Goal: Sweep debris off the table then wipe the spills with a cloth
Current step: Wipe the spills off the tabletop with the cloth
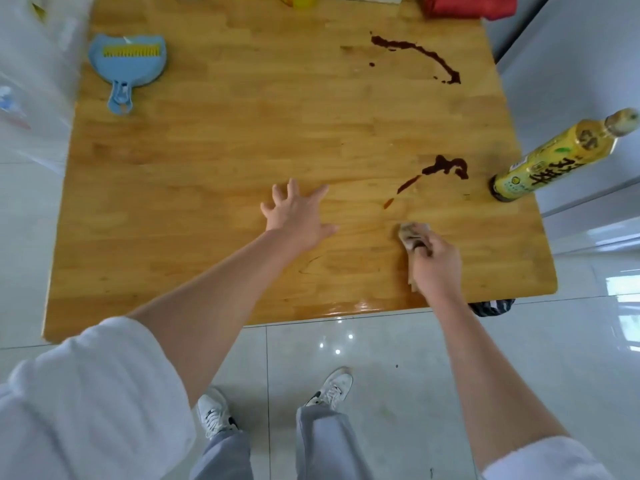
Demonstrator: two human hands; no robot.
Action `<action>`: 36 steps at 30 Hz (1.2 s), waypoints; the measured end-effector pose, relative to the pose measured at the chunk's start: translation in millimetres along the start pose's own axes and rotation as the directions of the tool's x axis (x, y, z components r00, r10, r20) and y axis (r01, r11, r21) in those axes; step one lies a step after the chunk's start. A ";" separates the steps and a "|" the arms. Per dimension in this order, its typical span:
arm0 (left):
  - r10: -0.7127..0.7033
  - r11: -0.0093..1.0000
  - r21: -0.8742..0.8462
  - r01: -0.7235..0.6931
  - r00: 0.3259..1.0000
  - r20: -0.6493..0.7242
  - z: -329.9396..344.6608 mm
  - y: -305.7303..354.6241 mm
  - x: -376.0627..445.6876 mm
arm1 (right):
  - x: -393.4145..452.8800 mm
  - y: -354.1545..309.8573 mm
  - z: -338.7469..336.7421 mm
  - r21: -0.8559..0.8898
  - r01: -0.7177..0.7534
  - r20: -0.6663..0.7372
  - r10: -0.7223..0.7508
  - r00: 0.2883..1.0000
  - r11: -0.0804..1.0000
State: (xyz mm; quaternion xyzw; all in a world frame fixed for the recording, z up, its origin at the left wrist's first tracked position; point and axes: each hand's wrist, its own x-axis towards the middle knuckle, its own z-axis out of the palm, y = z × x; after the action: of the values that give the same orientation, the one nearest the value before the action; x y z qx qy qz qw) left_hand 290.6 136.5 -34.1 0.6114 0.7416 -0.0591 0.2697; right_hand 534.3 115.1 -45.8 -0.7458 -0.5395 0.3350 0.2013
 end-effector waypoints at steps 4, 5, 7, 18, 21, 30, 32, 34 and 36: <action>-0.061 0.994 0.091 0.059 0.998 0.015 6.8 9.0 3.3 | -29.4 -25.2 41.0 0.036 0.407 0.246 -0.403 0.882 0.913; -0.066 0.992 0.107 0.064 0.998 0.018 4.7 9.9 3.6 | -38.9 -23.3 46.7 0.017 0.495 0.366 -0.466 0.806 0.869; -0.083 0.991 0.110 0.079 0.996 0.034 -2.0 13.0 4.2 | -36.3 -7.7 36.0 -0.004 0.569 0.483 -0.497 0.721 0.822; -0.173 0.982 0.111 0.153 0.964 0.200 -21.7 51.0 21.2 | 44.1 10.4 -39.6 0.037 0.097 0.075 -0.100 0.992 0.995; -0.141 0.988 0.096 0.125 0.974 0.180 -13.9 51.0 22.9 | 6.2 -5.0 0.0 0.002 0.456 0.398 -0.419 0.816 0.890; -0.123 0.992 0.057 0.114 0.971 0.204 -10.6 89.9 38.6 | 69.8 96.3 -128.2 -0.004 -0.233 -0.197 0.228 0.954 0.972; -0.149 0.988 0.074 0.135 0.960 0.238 -17.3 95.5 45.0 | 76.5 91.0 -123.1 0.072 -0.299 -0.264 0.307 0.914 0.951; -0.151 0.988 0.068 0.138 0.949 0.277 -24.3 104.9 49.3 | 66.9 65.7 -97.0 0.059 -0.252 -0.173 0.259 0.950 0.966; -0.152 0.988 0.062 0.140 0.944 0.294 -27.7 110.6 49.8 | 46.9 39.2 -62.9 0.042 -0.046 0.076 0.043 0.996 0.998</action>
State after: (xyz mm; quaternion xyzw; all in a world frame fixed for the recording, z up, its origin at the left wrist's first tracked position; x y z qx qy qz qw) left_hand 380.0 218.8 -7.4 0.5441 0.7346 -0.1851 0.3607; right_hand 614.7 149.8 -41.3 -0.7398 -0.5225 0.3791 0.1895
